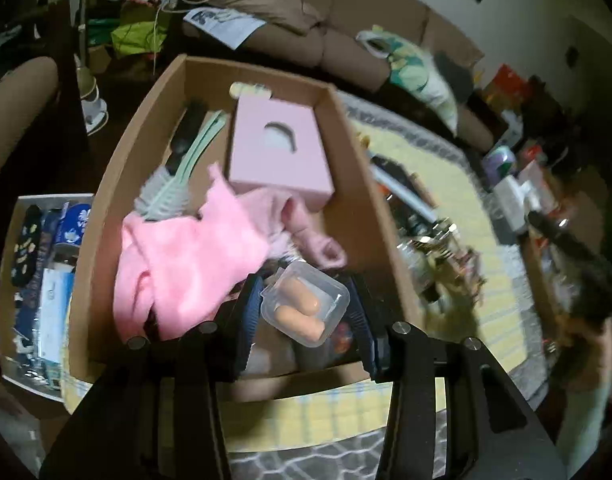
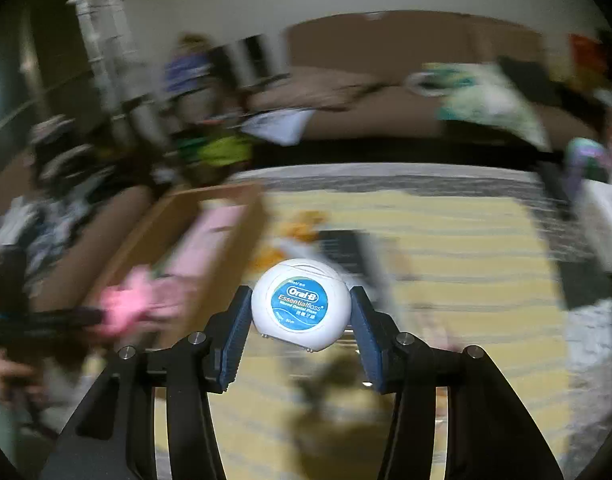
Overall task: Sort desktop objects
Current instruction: 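Place the earplug box and floss container into the cardboard box and release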
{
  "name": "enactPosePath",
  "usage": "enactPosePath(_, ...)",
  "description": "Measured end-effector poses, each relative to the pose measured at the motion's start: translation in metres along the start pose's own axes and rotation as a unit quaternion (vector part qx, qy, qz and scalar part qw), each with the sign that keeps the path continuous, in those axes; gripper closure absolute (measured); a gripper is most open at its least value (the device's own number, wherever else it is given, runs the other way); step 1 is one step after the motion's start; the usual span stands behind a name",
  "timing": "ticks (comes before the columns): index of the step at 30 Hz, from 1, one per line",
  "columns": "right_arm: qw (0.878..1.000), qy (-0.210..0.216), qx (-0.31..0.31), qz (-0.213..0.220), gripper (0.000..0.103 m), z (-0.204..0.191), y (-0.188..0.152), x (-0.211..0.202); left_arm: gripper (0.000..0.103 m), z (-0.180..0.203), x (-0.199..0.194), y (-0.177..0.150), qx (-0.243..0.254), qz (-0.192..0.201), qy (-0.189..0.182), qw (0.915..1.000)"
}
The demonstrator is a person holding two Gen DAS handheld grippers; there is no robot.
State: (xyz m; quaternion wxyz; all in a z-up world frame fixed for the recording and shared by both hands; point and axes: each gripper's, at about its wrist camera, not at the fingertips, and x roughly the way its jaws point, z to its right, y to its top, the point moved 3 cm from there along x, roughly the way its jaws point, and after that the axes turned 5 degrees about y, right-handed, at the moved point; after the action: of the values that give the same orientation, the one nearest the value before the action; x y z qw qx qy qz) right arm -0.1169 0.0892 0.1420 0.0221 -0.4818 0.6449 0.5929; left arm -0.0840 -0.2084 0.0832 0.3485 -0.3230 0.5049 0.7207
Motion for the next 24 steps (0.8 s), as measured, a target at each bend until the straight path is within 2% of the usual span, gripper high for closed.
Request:
enactPosePath(1, 1.000, 0.023, -0.008, -0.012, 0.053, -0.022, -0.001, 0.014, 0.062, -0.001, 0.003, -0.002, 0.003, -0.004, 0.002, 1.0000)
enactPosePath(7, 0.994, 0.077, -0.058, -0.058, 0.053, -0.104, -0.003, 0.077, 0.062, -0.005, 0.020, -0.012, 0.021, -0.019, 0.018, 0.9994)
enactPosePath(11, 0.990, 0.087, -0.079, -0.083, 0.053, -0.131, -0.008, 0.111, 0.062, -0.011, 0.021, -0.009, 0.012, -0.027, 0.023, 0.9993)
enactPosePath(13, 0.989, 0.093, -0.074, -0.092, 0.053, -0.139, -0.008, 0.130, 0.062, -0.014, 0.018, -0.006, 0.005, -0.023, 0.013, 0.9996)
enactPosePath(17, 0.988, 0.084, -0.082, -0.104, 0.053, -0.148, -0.003, 0.156, 0.062, -0.021, 0.014, 0.000, -0.020, -0.020, -0.010, 0.9995)
enactPosePath(24, 0.984, 0.023, -0.118, -0.131, 0.052, -0.138, -0.010, 0.179, 0.062, -0.029, 0.011, 0.009, -0.058, -0.016, -0.038, 0.9974)
